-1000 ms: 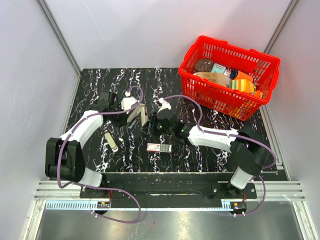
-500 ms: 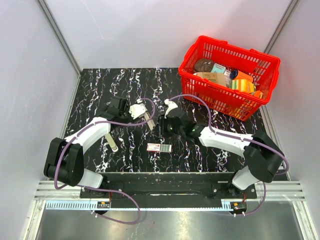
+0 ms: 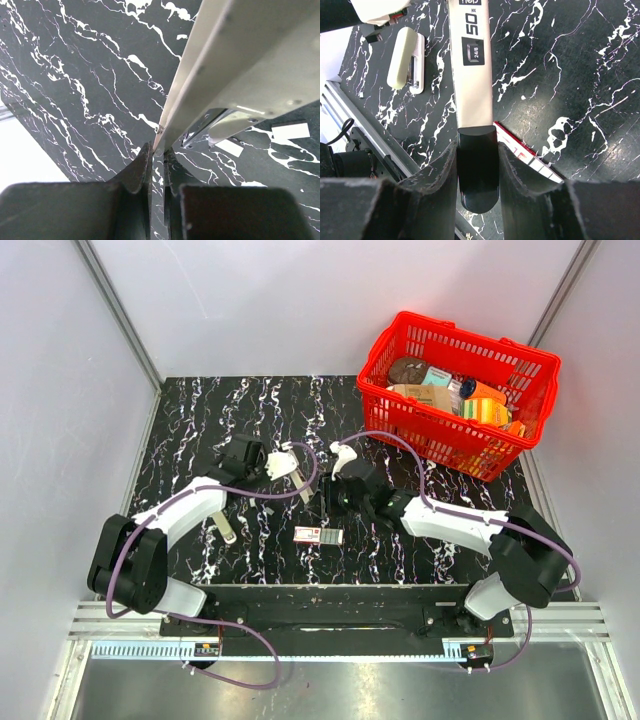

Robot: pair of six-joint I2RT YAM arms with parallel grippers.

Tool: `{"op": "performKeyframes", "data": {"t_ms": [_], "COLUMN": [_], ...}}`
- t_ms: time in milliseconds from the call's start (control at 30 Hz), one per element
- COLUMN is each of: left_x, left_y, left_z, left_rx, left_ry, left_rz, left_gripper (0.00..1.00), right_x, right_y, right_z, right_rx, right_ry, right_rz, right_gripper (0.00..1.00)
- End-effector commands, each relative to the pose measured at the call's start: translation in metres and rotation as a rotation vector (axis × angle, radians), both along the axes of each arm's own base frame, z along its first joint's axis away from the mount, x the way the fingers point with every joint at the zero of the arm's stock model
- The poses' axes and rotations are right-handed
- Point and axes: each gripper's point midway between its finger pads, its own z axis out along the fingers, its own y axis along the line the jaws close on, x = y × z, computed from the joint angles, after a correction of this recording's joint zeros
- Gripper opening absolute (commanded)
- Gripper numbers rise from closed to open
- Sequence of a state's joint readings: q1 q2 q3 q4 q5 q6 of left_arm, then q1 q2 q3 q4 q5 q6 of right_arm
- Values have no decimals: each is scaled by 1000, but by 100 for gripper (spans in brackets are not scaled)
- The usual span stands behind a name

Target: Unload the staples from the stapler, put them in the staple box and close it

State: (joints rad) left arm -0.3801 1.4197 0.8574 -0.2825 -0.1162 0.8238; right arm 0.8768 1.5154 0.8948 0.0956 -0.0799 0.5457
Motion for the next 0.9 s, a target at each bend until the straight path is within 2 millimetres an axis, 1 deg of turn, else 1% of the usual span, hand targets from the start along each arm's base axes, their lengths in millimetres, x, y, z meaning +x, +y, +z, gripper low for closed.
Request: {"op": "performKeyframes", "data": {"t_ms": [0,67,133,167,233,267,333,367,467,500,633,700,767,800,867], "left_x": [14,0,-22,-32,-52,-61,-72,-76,-89,-90,-97,-99,-102,-102,-102], "left_y": [12,-11,-32,-46,-66,-75,-87,-91,-103,-107,-122,-124,-122,-120,-116], "left_z": [41,40,34,33,31,30,32,32,33,37,74,86,90,90,88], "left_rx": [-9,-112,-229,-297,-401,-447,-517,-541,-600,-618,-710,-720,-704,-696,-693], "left_ry": [-133,-43,89,150,257,307,366,386,478,497,536,533,544,554,576], "left_rz": [129,96,81,54,25,8,-10,-17,-33,-34,-68,-97,-103,-93,-74], "left_gripper": [0,0,0,0,0,0,0,0,2,3,6,8,9,10,15], "right_x": [3,10,18,24,36,41,50,55,66,69,77,80,84,87,93], "right_y": [-4,-1,3,5,7,9,12,14,14,14,12,12,9,7,4], "right_z": [16,26,41,51,66,75,85,88,87,86,84,83,82,82,84], "right_rx": [38,69,105,123,148,164,175,173,148,144,132,121,98,85,60], "right_ry": [-17,-32,-52,-67,-98,-113,-129,-132,-131,-132,-138,-142,-148,-155,-172], "right_rz": [-25,-55,-86,-104,-147,-164,-187,-201,-237,-245,-256,-256,-262,-271,-281], "right_gripper": [0,0,0,0,0,0,0,0,0,0,0,0,0,0,0]}}
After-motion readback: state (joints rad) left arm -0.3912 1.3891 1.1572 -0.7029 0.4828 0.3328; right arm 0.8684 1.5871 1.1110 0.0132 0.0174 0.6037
